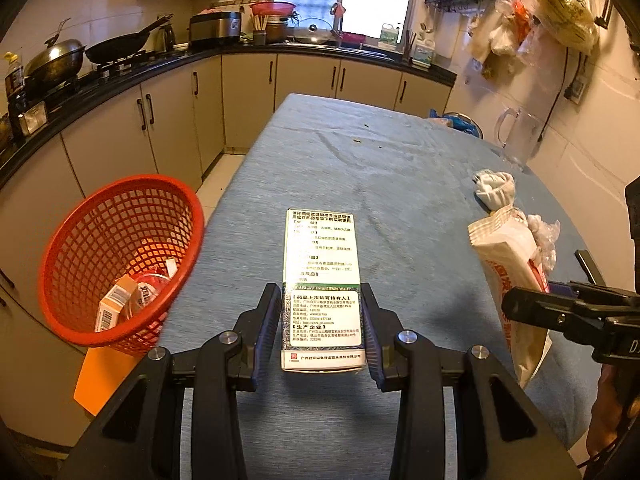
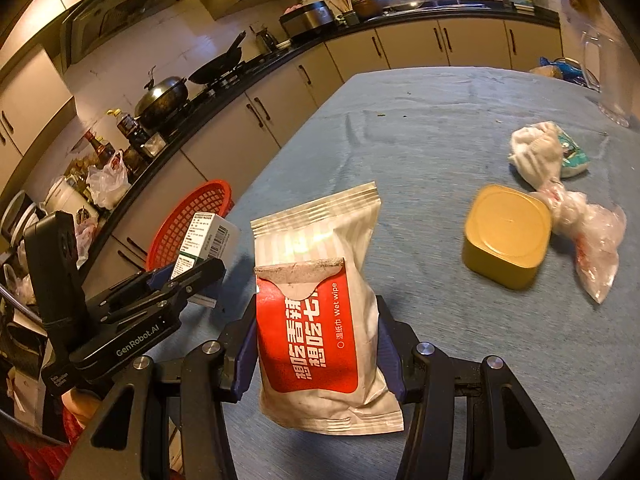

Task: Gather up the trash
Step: 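Carry the medicine box and wrapper bag over the red wastebasket, then open both grippers to drop the box and bag into the wastebasket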

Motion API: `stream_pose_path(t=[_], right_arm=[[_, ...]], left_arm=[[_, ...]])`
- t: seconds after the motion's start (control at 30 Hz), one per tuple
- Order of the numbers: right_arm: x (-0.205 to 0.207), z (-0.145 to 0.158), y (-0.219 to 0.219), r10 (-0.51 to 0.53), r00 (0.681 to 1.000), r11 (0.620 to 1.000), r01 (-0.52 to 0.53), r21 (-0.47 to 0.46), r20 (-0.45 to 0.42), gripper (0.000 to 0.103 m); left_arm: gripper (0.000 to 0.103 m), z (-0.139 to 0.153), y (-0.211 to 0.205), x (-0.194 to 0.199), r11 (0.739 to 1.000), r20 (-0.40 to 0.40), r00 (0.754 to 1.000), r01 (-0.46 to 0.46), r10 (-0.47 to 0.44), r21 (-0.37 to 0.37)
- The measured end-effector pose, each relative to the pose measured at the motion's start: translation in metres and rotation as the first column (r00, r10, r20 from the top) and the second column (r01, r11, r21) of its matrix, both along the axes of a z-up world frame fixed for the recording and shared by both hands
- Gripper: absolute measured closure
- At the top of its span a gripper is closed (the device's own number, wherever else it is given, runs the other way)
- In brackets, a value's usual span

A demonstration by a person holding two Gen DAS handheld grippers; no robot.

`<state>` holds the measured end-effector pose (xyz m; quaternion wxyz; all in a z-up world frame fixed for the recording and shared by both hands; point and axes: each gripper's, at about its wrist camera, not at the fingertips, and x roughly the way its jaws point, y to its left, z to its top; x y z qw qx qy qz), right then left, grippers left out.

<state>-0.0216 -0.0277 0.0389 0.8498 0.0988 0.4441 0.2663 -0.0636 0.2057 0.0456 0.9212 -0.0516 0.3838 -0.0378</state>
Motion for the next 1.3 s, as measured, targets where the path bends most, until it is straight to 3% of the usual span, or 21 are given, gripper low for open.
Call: stream_pose_path(t=[0.63,1.0,1.3], right_arm=[[0.015,0.007,0.040,0.036,0.999,0.999,-0.036,-0.040,-0.005,0.047],[0.029,0.021,0.094,0.117,0.993,0.992,-0.116,-0.054,0.010,0.047],[0.052,0.033,0.156,0.186,0.983,0.982,-0.185,-0.023,0.006,0.047]], left_arm=[[0.066,0.011,0.055,-0.005,0.994,0.047,0.994,-0.099,0.101,-0.039],[0.066,0.020,0.124,-0.012,0.973,0.073,0.972,-0.216,0.222,-0.077],[0.066,0.005,0.180,-0.004,0.946,0.029,0.950,-0.305,0.310,-0.108]])
